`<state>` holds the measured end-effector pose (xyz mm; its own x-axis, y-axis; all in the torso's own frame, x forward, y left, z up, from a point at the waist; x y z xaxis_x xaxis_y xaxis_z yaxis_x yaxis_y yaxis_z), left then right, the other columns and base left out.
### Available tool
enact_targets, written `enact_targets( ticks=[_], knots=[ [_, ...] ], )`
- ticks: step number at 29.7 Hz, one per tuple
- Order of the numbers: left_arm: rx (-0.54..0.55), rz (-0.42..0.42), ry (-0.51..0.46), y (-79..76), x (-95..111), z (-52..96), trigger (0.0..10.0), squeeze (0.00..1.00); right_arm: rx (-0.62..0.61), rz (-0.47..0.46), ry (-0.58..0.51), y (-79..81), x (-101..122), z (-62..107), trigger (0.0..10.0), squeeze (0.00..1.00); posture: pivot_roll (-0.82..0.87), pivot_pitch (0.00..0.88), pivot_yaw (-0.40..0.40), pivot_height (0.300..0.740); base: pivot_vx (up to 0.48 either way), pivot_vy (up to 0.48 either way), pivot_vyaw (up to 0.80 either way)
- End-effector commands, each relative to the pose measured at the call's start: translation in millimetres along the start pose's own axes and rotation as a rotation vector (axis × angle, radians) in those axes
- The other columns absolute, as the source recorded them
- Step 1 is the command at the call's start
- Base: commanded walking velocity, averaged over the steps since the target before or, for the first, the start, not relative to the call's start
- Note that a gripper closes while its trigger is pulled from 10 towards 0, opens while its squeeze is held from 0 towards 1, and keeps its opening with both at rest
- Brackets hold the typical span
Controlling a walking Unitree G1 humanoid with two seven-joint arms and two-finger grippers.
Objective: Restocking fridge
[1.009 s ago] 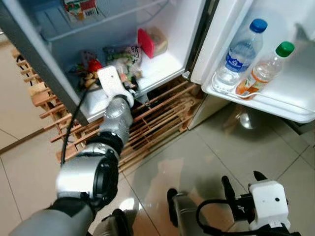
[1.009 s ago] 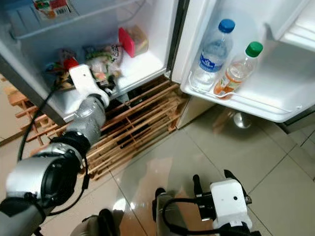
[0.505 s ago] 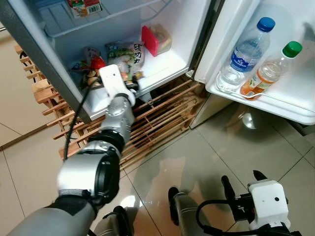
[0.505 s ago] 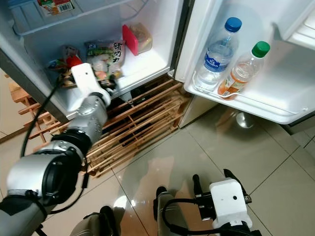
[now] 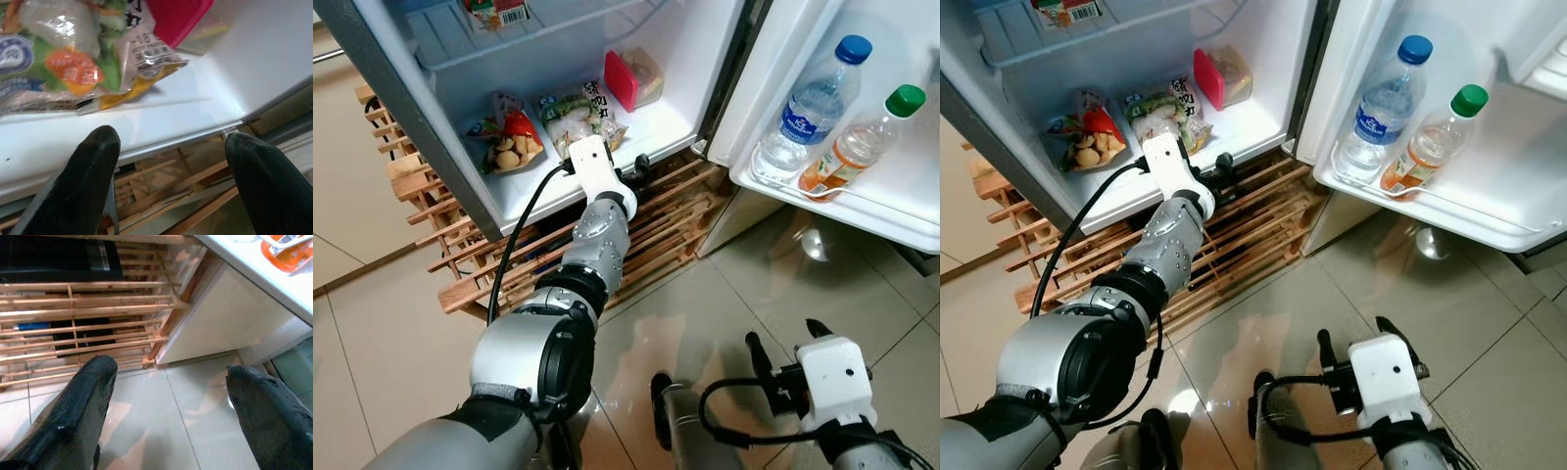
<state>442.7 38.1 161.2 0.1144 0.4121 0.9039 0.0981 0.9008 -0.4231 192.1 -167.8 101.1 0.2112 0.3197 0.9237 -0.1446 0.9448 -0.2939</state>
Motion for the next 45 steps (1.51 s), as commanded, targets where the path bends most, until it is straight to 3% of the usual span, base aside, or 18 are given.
enact_targets(
  ticks=[1, 9, 11, 12, 16, 17, 18, 21, 25, 26, 28, 30, 31, 34, 36, 38, 41, 45],
  knots=[
    [-0.042, -0.037, 0.001, -12.2, -1.8, 0.6, 10.0, 0.0, -0.013, 0.012, 0.009, -3.2, -3.2, -0.2, 10.0, 0.0, -0.45, 0.229, -0.04, 0.74, 0.0, 0.0, 0.0],
    [-0.073, -0.19, -0.137, 14.4, 25.6, 2.7, 10.0, 0.0, -0.031, -0.03, -0.054, -1.4, 6.7, -16.3, 10.0, 0.0, -0.39, 0.162, -0.021, 0.74, 0.0, 0.0, 0.0],
    [-0.077, -0.202, -0.156, 25.9, 24.9, 7.9, 10.0, 0.0, -0.035, -0.051, -0.066, -0.3, 6.8, -23.6, 10.0, 0.0, -0.35, 0.126, -0.005, 0.74, 0.0, 0.0, 0.0],
    [-0.088, -0.228, -0.173, 37.9, 21.7, 17.6, 10.0, 0.0, -0.048, -0.082, -0.078, -1.1, 7.6, -31.6, 10.0, 0.0, -0.33, 0.093, 0.002, 0.74, 0.0, 0.0, 0.0],
    [-0.103, -0.267, -0.181, 46.8, 18.4, 28.8, 10.0, 0.0, -0.069, -0.113, -0.083, -4.2, 7.6, -39.2, 10.0, 0.0, -0.3, 0.06, 0.009, 0.74, 0.0, 0.0, 0.0],
    [-0.114, -0.293, -0.182, 51.0, 16.3, 37.5, 10.0, 0.0, -0.083, -0.128, -0.086, -6.9, 7.6, -43.2, 10.0, 0.0, -0.3, 0.052, 0.011, 0.74, 0.0, 0.0, 0.0],
    [-0.139, -0.346, -0.157, 60.2, 9.2, 58.1, 10.0, 0.0, -0.107, -0.152, -0.098, -11.9, 7.3, -54.6, 10.0, 0.0, -0.26, 0.0, 0.022, 0.74, 0.0, 0.0, 0.0],
    [-0.145, -0.355, -0.146, 64.5, 6.7, 68.5, 10.0, 0.0, -0.116, -0.158, -0.105, -13.8, 7.5, -59.8, 10.0, 0.0, -0.24, 0.0, 0.027, 0.74, 0.0, 0.0, 0.0],
    [-0.254, -0.365, -0.069, 64.2, -13.3, 120.8, 10.0, 0.0, -0.149, -0.183, -0.136, -18.2, 9.1, -74.2, 10.0, 0.0, -0.2, 0.0, 0.045, 0.74, 0.0, 0.0, 0.0],
    [-0.271, -0.419, -0.045, 68.2, -21.8, 138.8, 10.0, 0.0, -0.167, -0.208, -0.137, -20.3, 7.0, -77.4, 10.0, 0.0, -0.19, 0.0, 0.049, 0.74, 0.0, 0.0, 0.0],
    [-0.241, -0.431, -0.022, 77.5, -24.8, 145.7, 10.0, 0.0, -0.178, -0.227, -0.133, -21.9, 4.7, -80.3, 10.0, 0.0, -0.18, 0.0, 0.051, 0.74, 0.0, 0.0, 0.0],
    [-0.168, -0.45, 0.0, 98.3, -25.8, 150.0, 10.0, 0.0, -0.18, -0.229, -0.129, -22.8, 1.5, -83.6, 10.0, 0.0, -0.18, 0.0, 0.05, 0.74, 0.0, 0.0, 0.0],
    [-0.168, -0.45, 0.0, 98.3, -25.8, 150.0, 10.0, 0.0, -0.18, -0.229, -0.129, -22.8, 1.5, -83.6, 10.0, 0.0, -0.18, 0.0, 0.05, 0.74, 0.0, 0.0, 0.0],
    [0.0, -0.447, 0.01, 139.8, -28.2, 172.8, 10.0, 0.0, -0.18, -0.241, -0.113, -24.8, -8.5, -87.5, 10.0, 0.0, -0.18, 0.0, 0.031, 0.74, 0.0, 0.0, 0.0],
    [0.071, -0.448, 0.019, 153.6, -30.6, 184.1, 10.0, 0.0, -0.184, -0.235, -0.104, -27.4, -14.4, -90.4, 10.0, 0.0, -0.17, 0.0, 0.018, 0.74, 0.0, 0.0, 0.0],
    [0.105, -0.43, 0.014, 154.9, -30.7, 183.5, 10.0, 0.0, -0.184, -0.234, -0.078, -29.7, -24.5, -94.8, 10.0, 0.0, -0.16, 0.0, 0.006, 0.74, 0.0, 0.0, 0.0],
    [0.111, -0.417, -0.035, 143.3, -24.5, 167.0, 10.0, 0.0, -0.172, -0.224, -0.044, -30.1, -37.7, -103.8, 10.0, 0.04, -0.15, 0.0, -0.006, 0.74, 0.0, -0.48, 0.71],
    [0.096, -0.41, -0.049, 137.8, -22.3, 162.5, 10.0, 0.0, -0.172, -0.21, -0.049, -31.3, -37.9, -107.0, 10.0, 0.04, -0.16, 0.0, -0.001, 0.74, 0.0, -0.48, 0.76]
  ],
)
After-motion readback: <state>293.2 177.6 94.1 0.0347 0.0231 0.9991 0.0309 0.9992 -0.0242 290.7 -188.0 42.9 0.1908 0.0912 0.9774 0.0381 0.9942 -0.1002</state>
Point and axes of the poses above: a point about 5 cm out from each wrist's last joint towards the gripper, its own z axis pointing back from the gripper into the wrist, its own x axis along the axis of the wrist's last joint, y = z × x, the point moved 5 cm from there along -z, pointing out of the wrist towards the gripper
